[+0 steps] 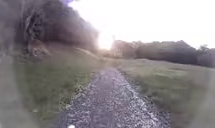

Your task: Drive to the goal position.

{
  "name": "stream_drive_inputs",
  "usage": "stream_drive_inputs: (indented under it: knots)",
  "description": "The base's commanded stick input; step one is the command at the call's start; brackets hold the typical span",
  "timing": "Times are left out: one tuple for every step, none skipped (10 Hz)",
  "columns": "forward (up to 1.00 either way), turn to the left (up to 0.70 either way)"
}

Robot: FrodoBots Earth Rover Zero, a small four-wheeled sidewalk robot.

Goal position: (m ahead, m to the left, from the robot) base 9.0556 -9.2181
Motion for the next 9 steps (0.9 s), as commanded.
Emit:
stream_drive_inputs:
  knots:
    - [0.70, 0.00]
    - [0.70, 0.00]
    - [0.70, 0.00]
    - [0.70, 0.00]
    - [0.70, 0.00]
    - [0.70, 0.00]
    - [0.70, 0.00]
    - [0.70, 0.00]
    - [0.70, 0.00]
